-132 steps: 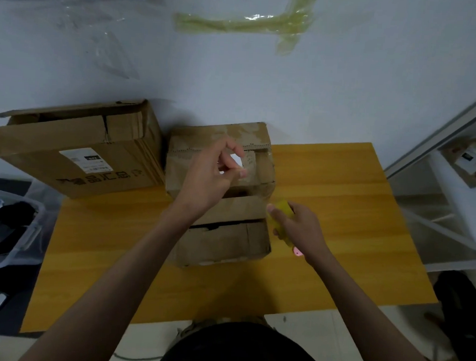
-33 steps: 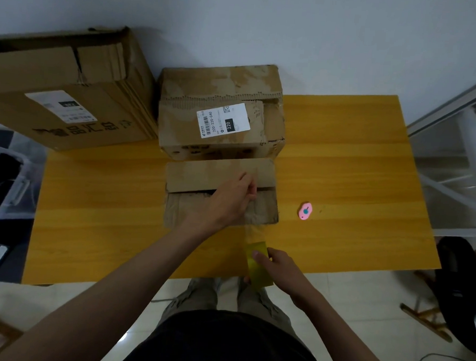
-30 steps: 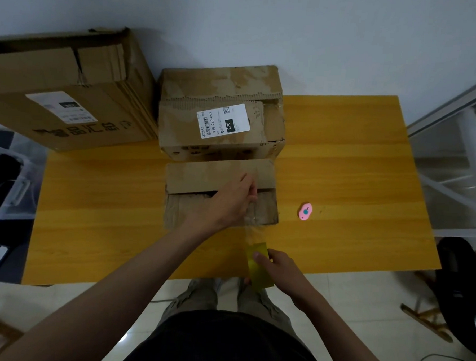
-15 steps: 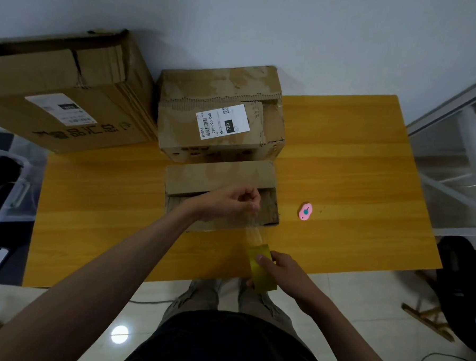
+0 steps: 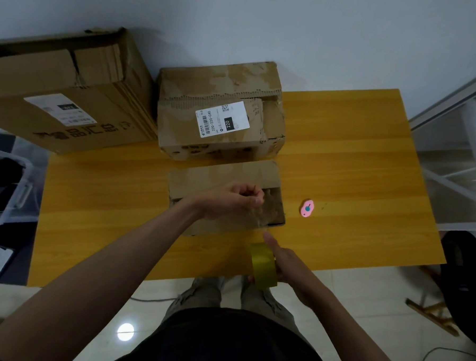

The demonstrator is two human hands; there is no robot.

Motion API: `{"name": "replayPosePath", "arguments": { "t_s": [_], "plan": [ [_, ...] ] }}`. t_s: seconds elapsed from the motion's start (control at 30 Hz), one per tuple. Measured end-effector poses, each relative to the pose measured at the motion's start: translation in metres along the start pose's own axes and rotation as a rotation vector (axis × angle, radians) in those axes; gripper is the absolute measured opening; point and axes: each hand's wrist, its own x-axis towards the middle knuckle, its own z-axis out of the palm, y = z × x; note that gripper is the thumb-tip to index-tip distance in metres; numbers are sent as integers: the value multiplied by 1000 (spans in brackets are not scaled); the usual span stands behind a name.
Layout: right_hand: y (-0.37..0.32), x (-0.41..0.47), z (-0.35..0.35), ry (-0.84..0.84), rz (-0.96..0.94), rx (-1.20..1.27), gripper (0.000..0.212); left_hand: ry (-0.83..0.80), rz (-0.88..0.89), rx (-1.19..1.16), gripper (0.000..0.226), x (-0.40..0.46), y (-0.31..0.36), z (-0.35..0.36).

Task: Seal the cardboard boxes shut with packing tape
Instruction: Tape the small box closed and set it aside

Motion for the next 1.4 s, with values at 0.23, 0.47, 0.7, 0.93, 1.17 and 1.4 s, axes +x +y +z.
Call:
{"name": "replayPosePath", "arguments": {
  "t_s": [0.23,0.47,0.7,0.93,1.17,1.4],
  "plan": [
    [-31,5,-12,60,64,26,66,2,-8,174,8,8,16,17],
    [-22,14,-10,91,91,14,124,324,22,391,9,12,15,13],
    [-3,21,2,152,50,73,124,516,91,625,8,16,13,10],
    [3,17,11,123,-18,62,69,552,113,787,9,24,9,9],
    [6,23,13,173,-52,24,64,601,126,808,14,34,-5,12],
    [7,34,12,201,-130,-38,76,685,154,818,14,37,-19,14]
  ]
}}
